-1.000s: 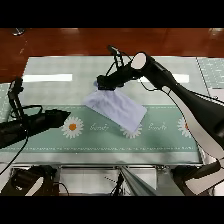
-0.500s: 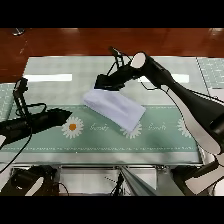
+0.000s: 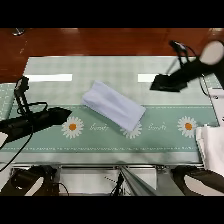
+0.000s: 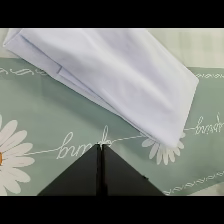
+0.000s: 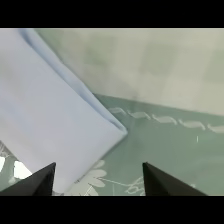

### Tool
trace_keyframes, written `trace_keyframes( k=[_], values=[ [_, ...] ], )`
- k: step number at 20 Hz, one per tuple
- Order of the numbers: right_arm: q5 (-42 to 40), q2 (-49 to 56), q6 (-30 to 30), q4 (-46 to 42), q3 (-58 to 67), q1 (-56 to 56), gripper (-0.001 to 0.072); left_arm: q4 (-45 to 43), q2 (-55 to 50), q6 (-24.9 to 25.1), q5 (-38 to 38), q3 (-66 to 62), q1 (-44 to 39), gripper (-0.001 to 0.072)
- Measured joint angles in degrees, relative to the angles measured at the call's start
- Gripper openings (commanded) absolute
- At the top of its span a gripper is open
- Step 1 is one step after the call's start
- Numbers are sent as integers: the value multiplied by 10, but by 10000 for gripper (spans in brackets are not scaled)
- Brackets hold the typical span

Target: Fold the shirts.

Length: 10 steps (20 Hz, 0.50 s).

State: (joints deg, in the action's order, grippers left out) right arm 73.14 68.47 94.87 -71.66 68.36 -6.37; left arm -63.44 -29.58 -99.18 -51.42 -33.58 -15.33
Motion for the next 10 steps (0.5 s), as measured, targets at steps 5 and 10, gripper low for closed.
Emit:
trace_keyframes(
  k=[5, 10],
  values=[
    [-242, -170, 98, 107, -336, -5, 618, 2, -1, 0, 0, 0, 0, 18],
    [-356, -104, 39, 269, -419, -54, 618, 4, -1, 0, 0, 0, 0, 17]
  ],
)
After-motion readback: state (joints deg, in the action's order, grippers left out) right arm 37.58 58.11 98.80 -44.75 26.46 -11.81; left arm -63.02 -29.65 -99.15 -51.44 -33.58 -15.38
